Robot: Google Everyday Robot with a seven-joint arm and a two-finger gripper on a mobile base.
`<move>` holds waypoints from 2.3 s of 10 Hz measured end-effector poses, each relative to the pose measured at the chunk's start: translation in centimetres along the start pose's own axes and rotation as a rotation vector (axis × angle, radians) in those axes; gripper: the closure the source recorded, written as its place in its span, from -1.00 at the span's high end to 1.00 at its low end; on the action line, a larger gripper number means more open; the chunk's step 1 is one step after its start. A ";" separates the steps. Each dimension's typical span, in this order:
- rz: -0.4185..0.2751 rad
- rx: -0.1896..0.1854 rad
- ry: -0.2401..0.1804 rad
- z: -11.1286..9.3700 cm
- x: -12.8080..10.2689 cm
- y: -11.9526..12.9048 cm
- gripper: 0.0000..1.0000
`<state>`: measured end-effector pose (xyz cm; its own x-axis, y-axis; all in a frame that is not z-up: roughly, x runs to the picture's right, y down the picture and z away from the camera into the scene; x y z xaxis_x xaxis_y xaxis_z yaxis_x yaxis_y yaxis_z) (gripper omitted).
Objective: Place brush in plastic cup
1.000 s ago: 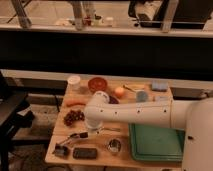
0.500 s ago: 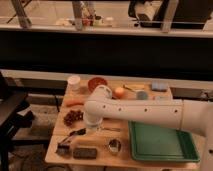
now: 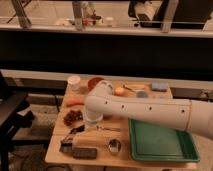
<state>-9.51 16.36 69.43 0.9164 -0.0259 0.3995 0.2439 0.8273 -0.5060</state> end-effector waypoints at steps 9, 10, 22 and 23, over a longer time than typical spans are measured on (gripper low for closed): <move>-0.063 0.055 -0.085 -5.6 -2.7 -0.2 -1.00; -0.073 0.066 -0.096 -6.4 -3.1 -0.1 -1.00; -0.062 0.281 0.006 -14.0 -0.3 -2.3 -1.00; -0.049 0.298 0.020 -14.6 0.6 -2.6 -1.00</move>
<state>-4.98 6.04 59.81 0.9127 -0.0782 0.4011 0.1868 0.9529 -0.2391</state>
